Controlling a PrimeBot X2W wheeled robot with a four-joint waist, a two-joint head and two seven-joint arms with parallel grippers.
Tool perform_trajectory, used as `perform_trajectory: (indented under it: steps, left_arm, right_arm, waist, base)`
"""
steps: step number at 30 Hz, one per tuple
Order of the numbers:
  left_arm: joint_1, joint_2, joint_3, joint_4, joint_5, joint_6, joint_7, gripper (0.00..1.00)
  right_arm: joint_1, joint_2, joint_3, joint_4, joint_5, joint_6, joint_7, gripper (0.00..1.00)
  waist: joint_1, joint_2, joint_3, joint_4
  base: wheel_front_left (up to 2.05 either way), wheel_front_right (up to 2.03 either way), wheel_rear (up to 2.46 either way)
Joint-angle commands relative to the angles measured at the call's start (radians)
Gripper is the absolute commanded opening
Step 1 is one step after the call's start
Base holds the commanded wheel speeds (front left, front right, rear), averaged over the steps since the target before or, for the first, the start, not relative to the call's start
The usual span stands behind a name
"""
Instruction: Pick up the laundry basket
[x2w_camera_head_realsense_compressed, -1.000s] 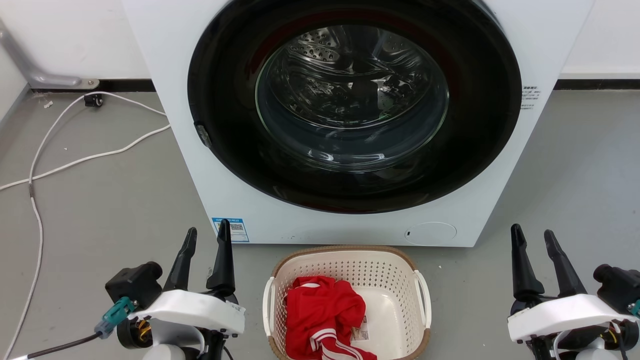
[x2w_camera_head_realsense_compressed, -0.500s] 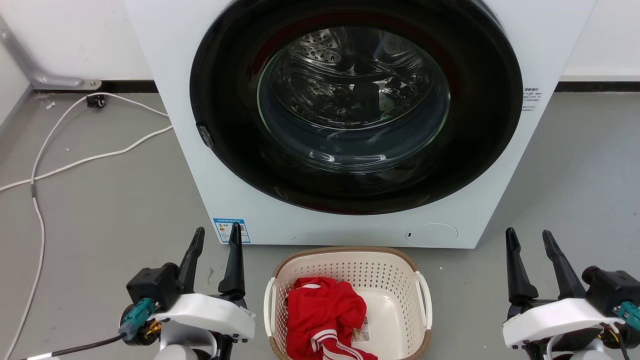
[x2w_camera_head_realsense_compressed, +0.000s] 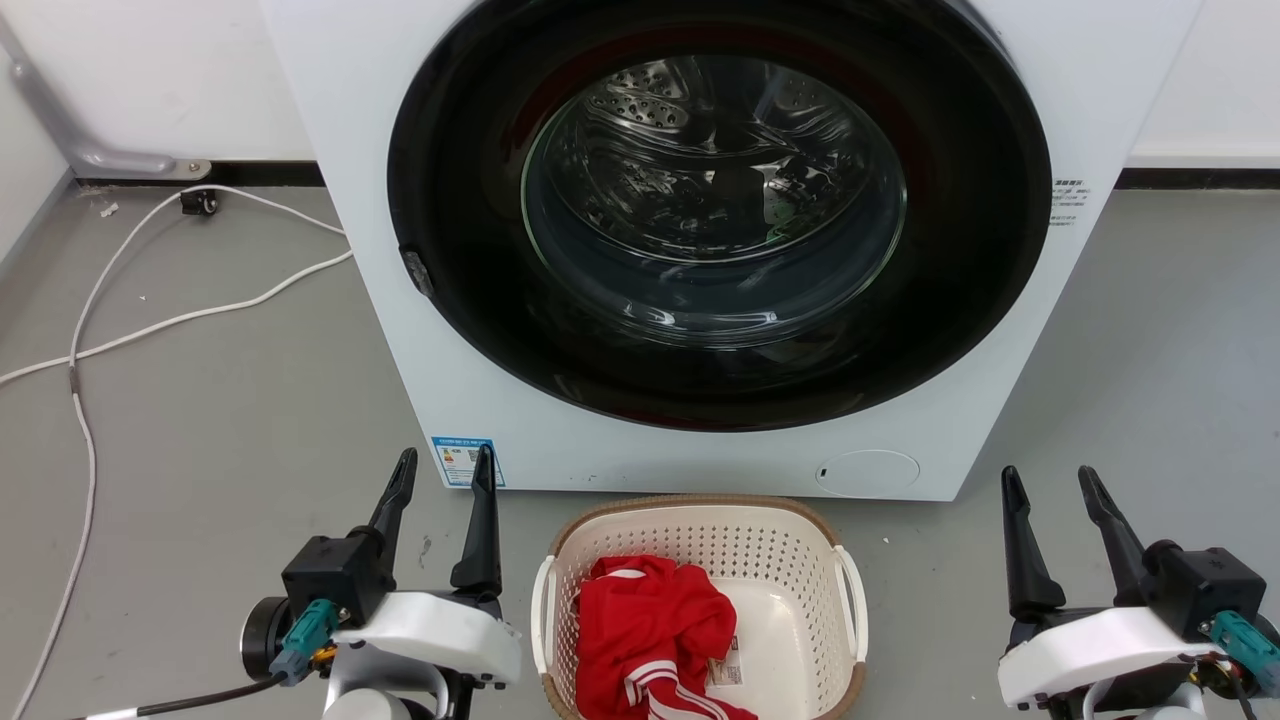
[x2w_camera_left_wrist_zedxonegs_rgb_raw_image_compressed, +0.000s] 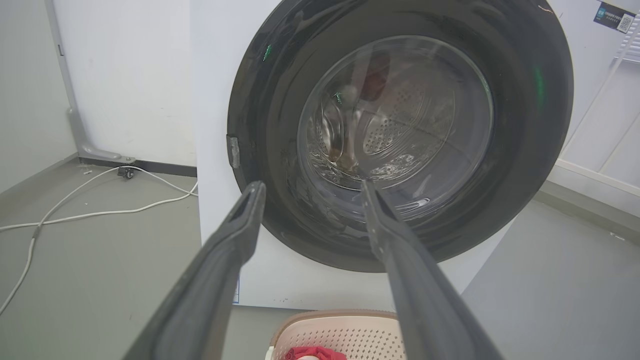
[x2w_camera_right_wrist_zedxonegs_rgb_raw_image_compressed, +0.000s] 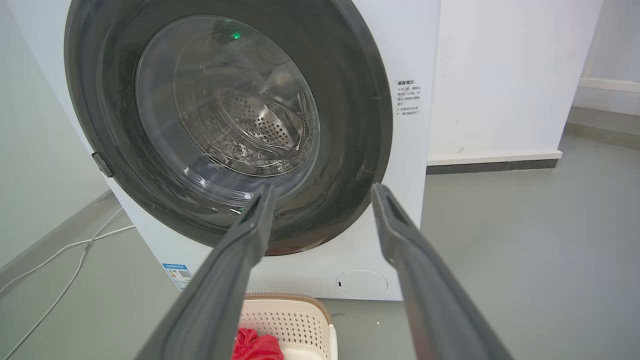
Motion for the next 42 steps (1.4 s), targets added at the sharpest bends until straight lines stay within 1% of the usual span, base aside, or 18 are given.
perform_trajectory:
  steps: [1,5,20,29,42]
  left_arm:
    - [-0.014,0.001,-0.003,-0.002,0.016,0.001,-0.005,1.00]
    - [-0.010,0.001,-0.011,0.003,0.043,0.006,-0.018,1.00]
    - [-0.016,0.000,-0.008,0.025,0.124,0.021,-0.044,1.00]
    - [-0.018,0.000,-0.007,0.036,0.105,0.020,-0.041,1.00]
    - [-0.019,0.000,-0.008,0.045,0.102,0.023,-0.041,1.00]
  right_arm:
    - [0.004,0.002,0.001,-0.002,-0.017,0.000,-0.008,1.00]
    - [0.007,0.002,0.001,-0.001,-0.054,0.000,-0.019,1.00]
    - [0.017,0.003,-0.007,0.005,-0.113,0.000,-0.046,1.00]
    - [0.011,0.003,-0.012,0.011,-0.086,0.000,-0.044,1.00]
    - [0.005,0.003,-0.015,0.013,-0.084,0.000,-0.046,1.00]
  waist:
    - [0.0000,0.0000,0.000,0.000]
    - [0.0000,0.0000,0.000,0.000]
    - [0.0000,0.0000,0.003,0.001]
    - [0.0000,0.0000,0.006,0.000]
    - [0.0000,0.0000,0.009,-0.001]
  base:
    - [0.00,0.00,0.00]
    - [0.00,0.00,0.00]
    - [0.00,0.00,0.00]
    - [0.00,0.00,0.00]
    - [0.00,0.00,0.00]
